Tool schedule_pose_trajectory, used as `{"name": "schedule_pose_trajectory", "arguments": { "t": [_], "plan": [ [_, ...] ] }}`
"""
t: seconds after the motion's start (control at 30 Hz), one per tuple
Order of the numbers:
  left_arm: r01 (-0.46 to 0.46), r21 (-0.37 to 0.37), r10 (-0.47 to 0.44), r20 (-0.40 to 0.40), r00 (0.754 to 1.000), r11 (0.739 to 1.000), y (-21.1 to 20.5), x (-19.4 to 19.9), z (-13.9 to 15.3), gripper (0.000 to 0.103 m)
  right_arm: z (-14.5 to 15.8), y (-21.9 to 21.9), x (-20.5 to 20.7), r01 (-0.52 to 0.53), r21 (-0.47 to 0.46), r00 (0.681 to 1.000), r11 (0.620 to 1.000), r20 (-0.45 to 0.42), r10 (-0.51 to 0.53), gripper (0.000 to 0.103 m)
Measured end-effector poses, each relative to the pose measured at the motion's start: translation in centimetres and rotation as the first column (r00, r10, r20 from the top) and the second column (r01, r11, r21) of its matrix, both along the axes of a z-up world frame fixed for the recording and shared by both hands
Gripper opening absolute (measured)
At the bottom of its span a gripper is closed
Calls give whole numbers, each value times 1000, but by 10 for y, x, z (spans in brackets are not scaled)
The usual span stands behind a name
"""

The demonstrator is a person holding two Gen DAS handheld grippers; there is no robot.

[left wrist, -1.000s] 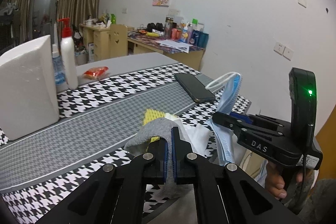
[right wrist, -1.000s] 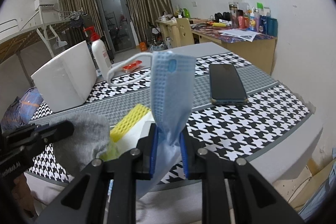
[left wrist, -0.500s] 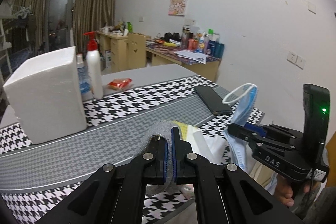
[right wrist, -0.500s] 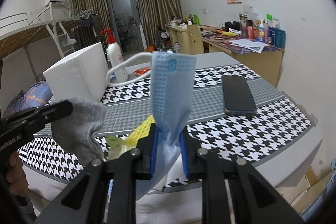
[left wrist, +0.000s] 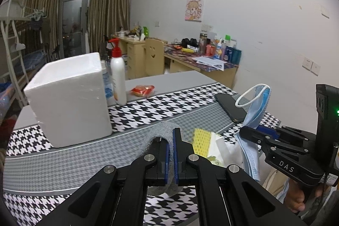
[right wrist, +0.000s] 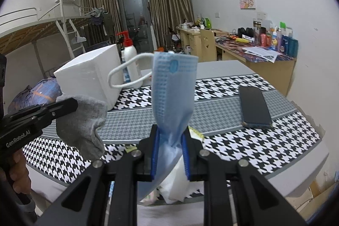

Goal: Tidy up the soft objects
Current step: 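Close the left tool on the grey sock while the right tool grasps the blue mask, then lift the grey sock with the left tool and carry it over the foam box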

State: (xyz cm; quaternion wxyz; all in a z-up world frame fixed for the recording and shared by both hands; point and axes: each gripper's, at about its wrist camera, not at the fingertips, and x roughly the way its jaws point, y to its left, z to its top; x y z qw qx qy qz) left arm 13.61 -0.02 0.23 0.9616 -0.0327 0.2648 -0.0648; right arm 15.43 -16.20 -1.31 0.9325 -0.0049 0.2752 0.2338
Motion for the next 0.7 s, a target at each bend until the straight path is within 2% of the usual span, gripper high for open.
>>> {"name": "schedule_pose_trajectory", "arguments": {
  "t": [0.7],
  "plan": [
    [-91, 37, 89, 51, 995, 995, 36, -11, 22, 3, 16, 39, 3, -87, 3, 996, 996, 24, 87, 24]
  ]
}}
